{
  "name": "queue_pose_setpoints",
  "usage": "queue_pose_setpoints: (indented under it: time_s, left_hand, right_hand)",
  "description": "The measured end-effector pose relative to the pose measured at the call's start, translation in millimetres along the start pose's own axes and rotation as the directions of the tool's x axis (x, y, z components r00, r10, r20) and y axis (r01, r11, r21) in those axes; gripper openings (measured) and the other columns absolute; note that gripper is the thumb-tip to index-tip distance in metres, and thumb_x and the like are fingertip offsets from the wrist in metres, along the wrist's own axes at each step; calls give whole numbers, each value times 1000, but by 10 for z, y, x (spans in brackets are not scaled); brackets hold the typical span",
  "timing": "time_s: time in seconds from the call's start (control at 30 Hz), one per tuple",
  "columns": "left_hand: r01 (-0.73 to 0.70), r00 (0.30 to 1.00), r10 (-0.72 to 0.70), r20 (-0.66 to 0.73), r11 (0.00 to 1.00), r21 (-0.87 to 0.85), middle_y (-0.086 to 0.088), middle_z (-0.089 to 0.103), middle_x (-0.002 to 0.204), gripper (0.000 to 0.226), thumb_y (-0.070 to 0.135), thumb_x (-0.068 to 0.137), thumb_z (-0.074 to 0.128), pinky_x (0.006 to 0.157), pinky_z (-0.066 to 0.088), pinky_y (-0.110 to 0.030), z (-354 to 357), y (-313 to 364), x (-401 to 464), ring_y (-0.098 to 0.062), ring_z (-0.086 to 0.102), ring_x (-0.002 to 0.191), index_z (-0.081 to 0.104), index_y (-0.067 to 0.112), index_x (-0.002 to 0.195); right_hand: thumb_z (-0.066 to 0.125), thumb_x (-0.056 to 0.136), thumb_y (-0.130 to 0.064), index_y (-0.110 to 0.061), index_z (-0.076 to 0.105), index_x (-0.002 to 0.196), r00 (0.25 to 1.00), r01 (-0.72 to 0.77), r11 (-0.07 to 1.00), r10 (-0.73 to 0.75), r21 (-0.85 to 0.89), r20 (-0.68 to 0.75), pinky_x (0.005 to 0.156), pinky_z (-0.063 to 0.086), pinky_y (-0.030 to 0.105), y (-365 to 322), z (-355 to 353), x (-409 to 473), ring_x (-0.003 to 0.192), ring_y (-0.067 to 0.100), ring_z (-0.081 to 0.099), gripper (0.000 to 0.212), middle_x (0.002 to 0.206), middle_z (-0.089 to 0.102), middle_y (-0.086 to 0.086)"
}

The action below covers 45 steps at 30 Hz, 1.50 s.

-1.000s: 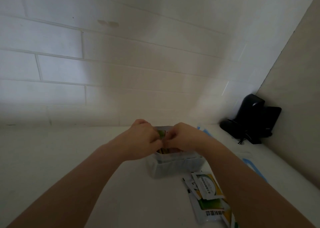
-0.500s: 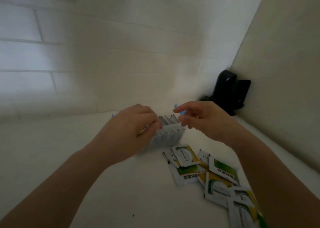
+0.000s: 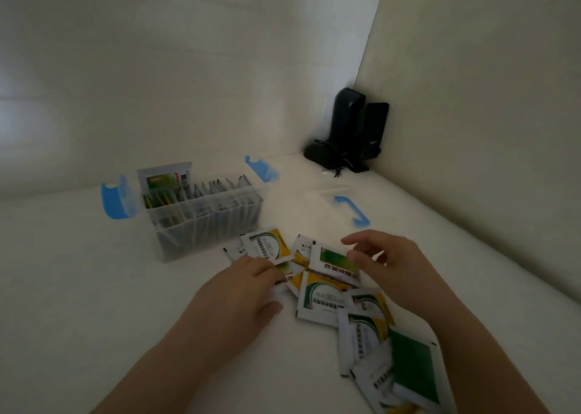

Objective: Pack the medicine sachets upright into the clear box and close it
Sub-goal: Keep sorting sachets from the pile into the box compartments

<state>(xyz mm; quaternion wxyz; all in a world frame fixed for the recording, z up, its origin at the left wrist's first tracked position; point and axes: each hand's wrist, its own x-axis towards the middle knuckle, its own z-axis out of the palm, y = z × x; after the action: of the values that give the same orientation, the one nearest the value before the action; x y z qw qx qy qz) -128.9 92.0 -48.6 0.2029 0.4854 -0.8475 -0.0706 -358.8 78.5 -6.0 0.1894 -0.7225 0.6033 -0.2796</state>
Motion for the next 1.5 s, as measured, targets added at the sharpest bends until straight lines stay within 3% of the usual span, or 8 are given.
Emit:
queue_pose_setpoints:
  time_s: [0.23,0.37,0.53,0.73,0.87,1.0,1.23,1.5]
  left_hand:
    - [-120,992,122,-4,979,168,11,70,70,26,25,52,85,44,52,-19,-57,-136,-2,-10,68,62,73,30,75]
    - [-152,981,146,130,988,35,24,66,77,26,39,73,43,54,45,-6,-226,-185,-139,8,57,73,69,39,76]
    - [-50,984,70,167,991,-122,40,49,102,46,16,80,62,76,35,2,-287,-341,-209,16,46,96,58,61,70]
    - [187,971,-156,183,968,-168,30,41,108,8,35,87,51,87,36,-8,-192,-147,-188,2,43,106,50,43,87]
    - [267,932,-271,239,962,53,19,28,114,65,70,66,49,96,31,-18,-92,-77,-158,1,23,103,36,37,121]
    - [314,927,-277,254,942,-119,17,37,105,30,51,74,62,78,40,-14,-131,-61,-165,-2,39,94,40,38,91]
    - [418,838,-506,206,352,-837,6,72,64,7,16,84,59,61,57,-25,-199,-87,-98,-7,69,61,54,17,88]
    - [250,779,-543,314,-190,-949,-7,68,59,22,15,92,39,58,50,-34,-217,-190,-21,-19,64,58,60,11,88]
  right_hand:
    - [64,74,-48,-41,53,106,928,-142,971,198,-192,317,65,42,12,141,-215,-109,83,0,55,34,92,59,-16]
    - [68,71,-47,-36,50,117,948,-162,972,201,-172,246,65,42,16,157,-86,-62,81,2,53,50,101,55,-12]
    - [70,74,-38,-32,38,132,960,-138,985,159,-104,230,74,45,21,132,52,-34,80,5,48,67,104,50,-9]
    - [59,82,-40,-29,50,126,981,16,988,13,-153,191,70,42,15,67,216,-29,79,2,47,46,100,52,-7]
    - [57,84,-35,-29,65,110,992,124,973,-118,-192,42,69,42,14,58,255,-28,78,2,48,27,92,57,-8]
    - [61,81,-29,-24,71,90,926,237,959,-270,-153,-265,65,40,4,-68,251,-43,74,-10,49,14,81,56,-13]
    - [57,79,-30,-17,70,83,806,503,862,-496,-70,-323,64,49,4,-432,438,-236,72,-1,60,19,84,69,-8]
    - [47,87,-41,-21,72,78,729,615,750,-659,-243,-186,65,54,16,-411,644,-198,74,3,64,33,83,71,-7]
